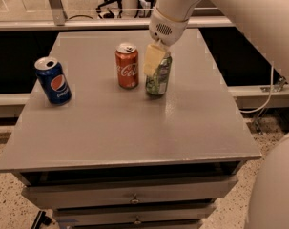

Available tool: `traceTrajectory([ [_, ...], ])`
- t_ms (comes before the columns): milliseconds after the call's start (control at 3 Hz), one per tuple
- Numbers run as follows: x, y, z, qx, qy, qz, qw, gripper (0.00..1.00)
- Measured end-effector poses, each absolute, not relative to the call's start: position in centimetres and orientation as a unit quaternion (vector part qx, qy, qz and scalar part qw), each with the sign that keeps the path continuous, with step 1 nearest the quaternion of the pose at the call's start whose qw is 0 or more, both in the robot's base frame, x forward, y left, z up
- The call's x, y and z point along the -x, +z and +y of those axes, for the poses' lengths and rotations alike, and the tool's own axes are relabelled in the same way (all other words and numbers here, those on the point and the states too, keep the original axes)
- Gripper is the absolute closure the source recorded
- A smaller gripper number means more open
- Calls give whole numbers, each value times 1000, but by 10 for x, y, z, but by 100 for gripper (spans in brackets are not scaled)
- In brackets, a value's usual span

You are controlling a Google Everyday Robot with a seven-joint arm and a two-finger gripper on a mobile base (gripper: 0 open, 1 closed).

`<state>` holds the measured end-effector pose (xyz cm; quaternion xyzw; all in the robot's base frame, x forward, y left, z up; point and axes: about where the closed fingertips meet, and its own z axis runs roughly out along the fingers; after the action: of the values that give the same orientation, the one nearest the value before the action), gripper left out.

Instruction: Move green can near coke can

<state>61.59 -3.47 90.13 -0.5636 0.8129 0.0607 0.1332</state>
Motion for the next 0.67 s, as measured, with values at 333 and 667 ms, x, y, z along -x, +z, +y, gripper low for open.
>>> traceTrajectory([
  [333, -613, 901, -35, 557, 59, 816, 139, 82],
  [667, -610, 903, -35, 552, 56, 819, 148, 58],
])
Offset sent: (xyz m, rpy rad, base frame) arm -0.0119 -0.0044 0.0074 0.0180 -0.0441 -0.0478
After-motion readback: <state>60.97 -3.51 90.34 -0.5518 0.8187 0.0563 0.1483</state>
